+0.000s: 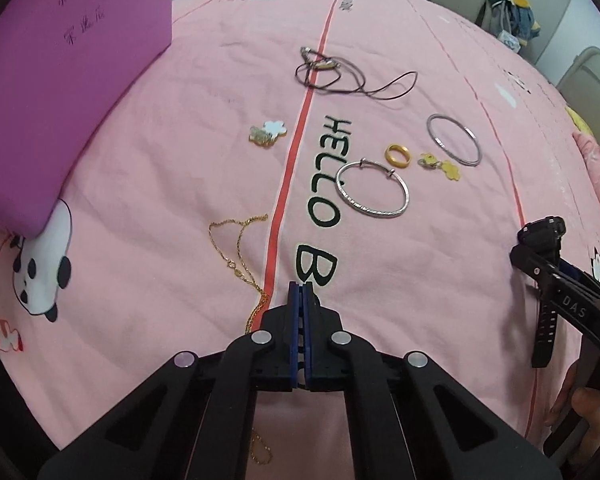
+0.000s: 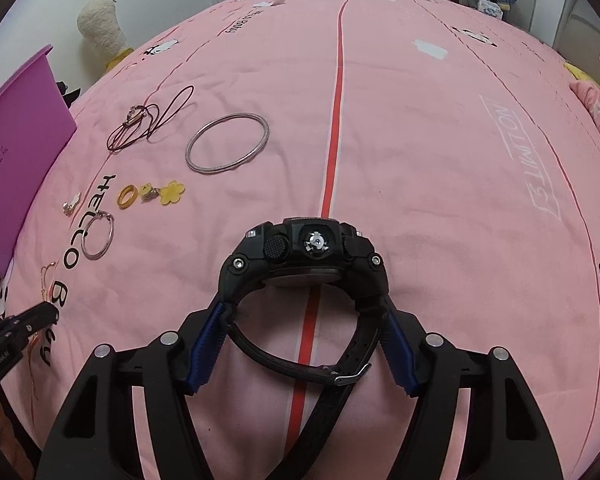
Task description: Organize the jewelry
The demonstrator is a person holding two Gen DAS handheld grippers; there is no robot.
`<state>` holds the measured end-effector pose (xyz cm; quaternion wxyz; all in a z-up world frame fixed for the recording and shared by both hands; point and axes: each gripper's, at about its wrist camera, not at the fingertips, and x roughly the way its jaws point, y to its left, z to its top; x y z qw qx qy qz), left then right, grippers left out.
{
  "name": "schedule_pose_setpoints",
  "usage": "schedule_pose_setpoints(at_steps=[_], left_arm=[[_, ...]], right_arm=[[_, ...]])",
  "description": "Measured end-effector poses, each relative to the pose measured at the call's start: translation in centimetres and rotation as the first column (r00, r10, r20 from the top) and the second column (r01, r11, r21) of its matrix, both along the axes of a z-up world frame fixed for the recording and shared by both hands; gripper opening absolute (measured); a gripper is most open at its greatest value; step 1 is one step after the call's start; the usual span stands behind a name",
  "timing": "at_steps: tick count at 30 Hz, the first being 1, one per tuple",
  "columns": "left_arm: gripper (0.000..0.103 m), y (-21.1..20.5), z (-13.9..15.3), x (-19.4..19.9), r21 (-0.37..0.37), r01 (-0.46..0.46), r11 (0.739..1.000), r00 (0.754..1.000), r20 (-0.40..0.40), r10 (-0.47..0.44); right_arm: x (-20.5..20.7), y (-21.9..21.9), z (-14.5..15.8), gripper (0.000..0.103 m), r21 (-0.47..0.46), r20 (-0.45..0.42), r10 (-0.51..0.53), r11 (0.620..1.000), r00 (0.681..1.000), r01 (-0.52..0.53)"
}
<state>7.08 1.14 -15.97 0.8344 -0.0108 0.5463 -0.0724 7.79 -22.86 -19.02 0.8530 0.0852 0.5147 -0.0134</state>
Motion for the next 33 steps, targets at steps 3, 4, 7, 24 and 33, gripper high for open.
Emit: schedule_pose_setpoints(at_steps=[3,4,7,24,33], left_arm=[[0.001,0.2,0.8,0.0,-0.015,0.003,1.0,1.0,0.011,-0.003],[0.001,0.4,1.0,0.0,-0.025,0.002,1.0,1.0,0.01,-0.001],[0.0,1.0,1.8,-0.3,-0.039,-0.001,0.999,1.0,0.015,0.001],[0.001,2.2,-0.1,-0.6,0.029,0.012,0.999,0.999,-0.034,-0.011],[0.006,1.7,-1.2,0.5,0.052,0.019,0.998,0.999,-0.037,-0.017]], right_arm=[[-0.4,0.1,0.2,0.066,0.006,0.002,0.003,1.0,1.0,-0.003],[-0.5,0.2,0.2,0.066,0.008,0.002,0.004,1.0,1.0,-0.004],[-0.7,0.2,0.4,0.066,0.016,0.002,0.005,1.0,1.0,-0.005],[-1.2,0.3,0.7,0.066,0.025,0.002,0.008,1.0,1.0,-0.008],[-1.1,0.2,0.4,0.066,0.031,0.003,0.007,0.999,1.0,-0.007]])
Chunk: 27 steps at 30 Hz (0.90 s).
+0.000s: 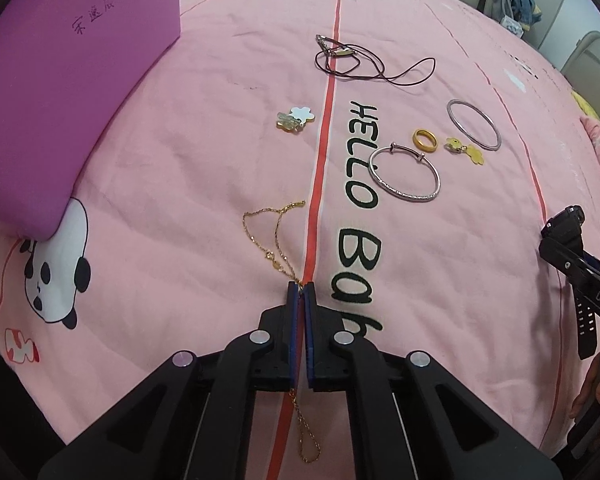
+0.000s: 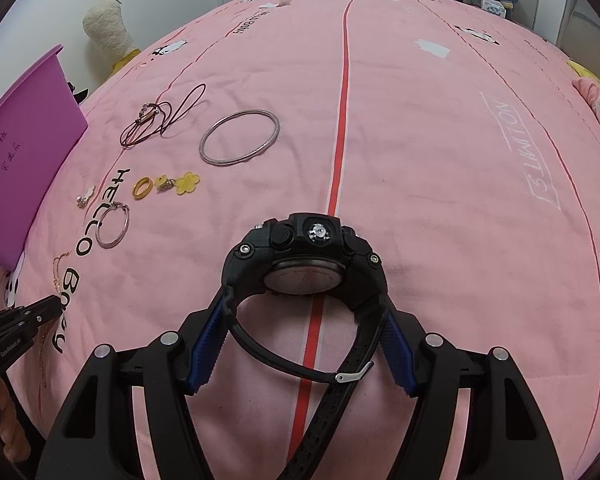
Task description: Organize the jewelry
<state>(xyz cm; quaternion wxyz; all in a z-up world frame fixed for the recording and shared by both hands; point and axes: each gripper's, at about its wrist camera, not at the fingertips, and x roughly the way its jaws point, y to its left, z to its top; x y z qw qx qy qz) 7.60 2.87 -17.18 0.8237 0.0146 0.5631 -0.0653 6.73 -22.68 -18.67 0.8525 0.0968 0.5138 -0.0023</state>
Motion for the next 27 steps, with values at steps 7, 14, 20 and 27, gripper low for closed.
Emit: schedule_pose_setpoints(at_steps=[7,14,20,27], left_arm=[[0.035,-0.2,0.4,-0.2,0.008,0.008,1.0,1.0,0.019,-0.008],[0.08,-0.1,-0.1,0.2,0.05,-0.004,0.999,0.999,0.053,0.002],[0.03,-0.5,-0.2,-0.2,0.023,0.046,0.999,0.998,0.048,-0.047],[0.008,0.4,0.0,-1.0,-0.013,0.033,0.999,0.999,0.021,-0.033]], right_arm=[[0.1,0.0,-0.1,0.067,0.004,0.004,0.0,1.0,1.0,0.0],[0.1,-0.1,-0.2,0.066,0.009,0.004,-0.002,1.0,1.0,0.002],[0.2,-0.1,-0.2,0.066,0.012,0.003,-0.002,1.0,1.0,0.002],[0.1,-0.1,-0.2,0.067,0.02,0.002,-0.002,1.0,1.0,0.002]])
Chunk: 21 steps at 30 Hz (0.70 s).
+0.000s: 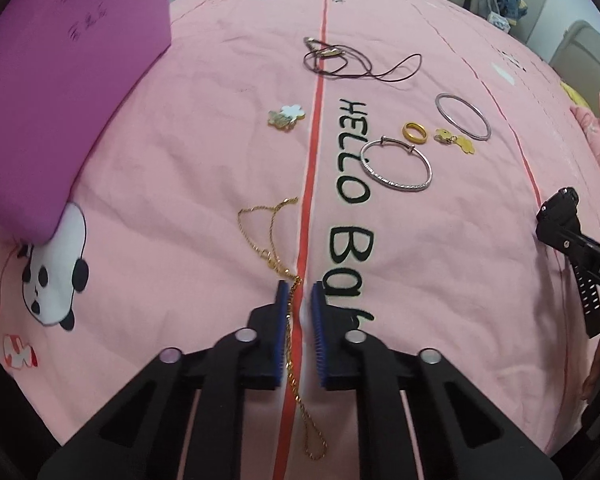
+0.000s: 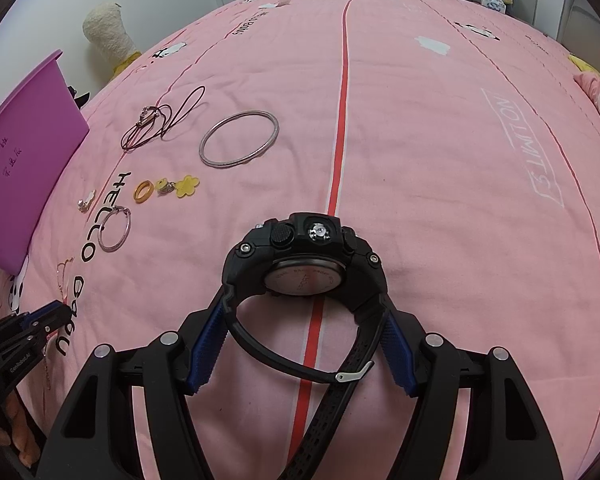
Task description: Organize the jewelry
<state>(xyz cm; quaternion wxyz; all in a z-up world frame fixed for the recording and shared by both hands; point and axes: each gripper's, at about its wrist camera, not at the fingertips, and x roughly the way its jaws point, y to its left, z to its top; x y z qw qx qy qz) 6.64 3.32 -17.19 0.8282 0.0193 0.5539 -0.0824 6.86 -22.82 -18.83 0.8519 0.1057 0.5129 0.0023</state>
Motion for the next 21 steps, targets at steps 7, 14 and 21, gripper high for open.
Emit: schedule_pose_setpoints(at_steps=[7,14,21], left_arm=[[0.002,0.2,0.6,-0.2,-0.011,0.0,1.0,1.0,-0.002,0.0],[0.002,0.7,2.9,-0.5,-0.044,0.003,0.999,1.0,0.027,-0.001],[0.001,0.8,5.9,-1.0,-0.058,0.023,0.998,0.996,0.084,-0.018]], right_arm=[[-0.1,-0.2,0.2,0.067,0.011,0.003,-0.002,1.0,1.0,0.002],[-0.3,-0.2,0.6,0.066,0.015,0.013,-0.002,1.0,1.0,0.002],[-0.4,-0.1,1.2,0.066,0.019,0.021,0.006,1.0,1.0,-0.006]])
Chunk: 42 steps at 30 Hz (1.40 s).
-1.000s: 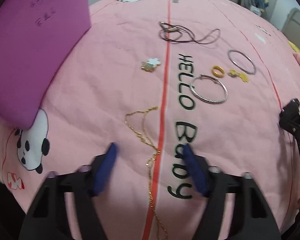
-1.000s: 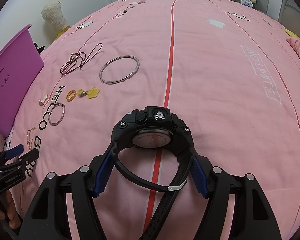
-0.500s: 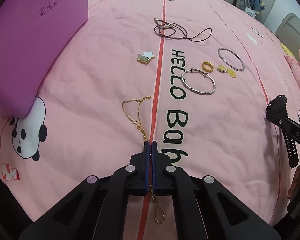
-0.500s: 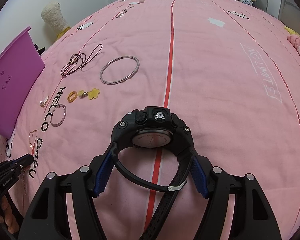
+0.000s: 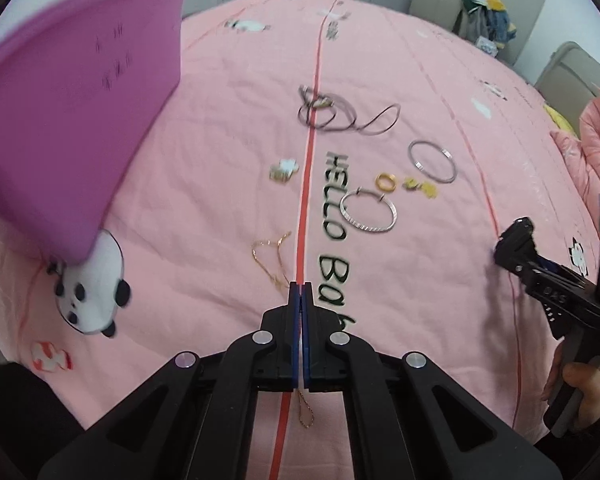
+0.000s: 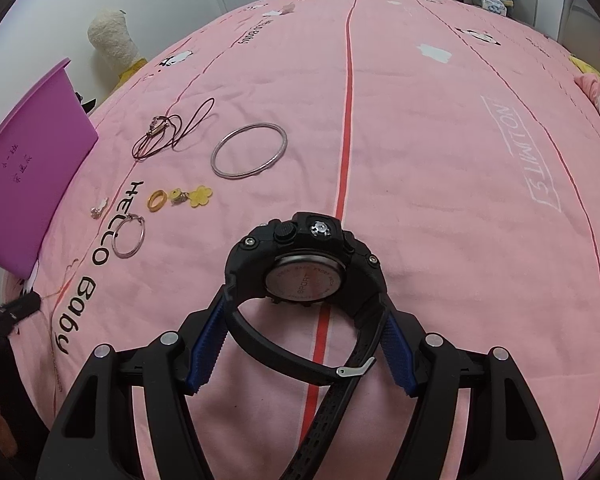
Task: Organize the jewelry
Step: 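Carry the watch with the right tool toward the purple tub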
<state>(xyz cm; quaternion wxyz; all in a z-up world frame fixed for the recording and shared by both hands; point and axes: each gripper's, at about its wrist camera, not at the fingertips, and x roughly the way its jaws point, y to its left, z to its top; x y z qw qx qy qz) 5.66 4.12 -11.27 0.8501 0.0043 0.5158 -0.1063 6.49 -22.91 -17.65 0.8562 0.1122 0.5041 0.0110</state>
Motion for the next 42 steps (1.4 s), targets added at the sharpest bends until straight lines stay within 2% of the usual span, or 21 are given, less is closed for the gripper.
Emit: schedule_pose_setpoints(at_steps=[6,10,16,23,32,38,42], left_arm=[[0.001,0.1,-0.1,0.0,0.02,0.001,1.0,1.0,0.002,-0.001],[0.001,0.6,0.2,0.1,0.005,-0.014,1.0,1.0,0.0,0.014],[0.001,0.9,3.0,0.0,-0.02,-0.011,1.0,0.999,0.049,0.012],[0.001,1.2,6.8,-0.2,-0.043,-0.002,0.999,0.994,0.111,0.007],[0.001,2.6,11.1,-0.4,-0.073,0.004,0.997,0.981,0.196,0.01],[0.001,4.9,15.3,-0.5,-0.093,0.01,0.996,0.956,0.292,0.017],[0.001,7.1,18.4,-0.2,-0.106,0.012,0.994,0.932,0.361,0.028]], right_arm=[[0.0,0.1,0.1,0.066,0.002,0.002,0.007,1.0,1.0,-0.007],[-0.2,-0.1,0.4,0.066,0.001,0.006,0.002,1.0,1.0,-0.002],[-0.4,-0.1,1.1,0.066,0.011,0.021,0.002,1.0,1.0,-0.003],[-1.2,0.3,3.6,0.066,0.023,0.059,0.011,1.0,0.998,-0.012],[-3.0,2.1,9.3,0.066,0.038,0.137,0.041,0.998,0.99,-0.047],[-3.0,5.1,14.4,0.066,0.045,0.22,0.099,0.993,0.97,-0.111],[-1.9,8.7,18.5,0.066,0.048,0.292,0.17,0.98,0.941,-0.192]])
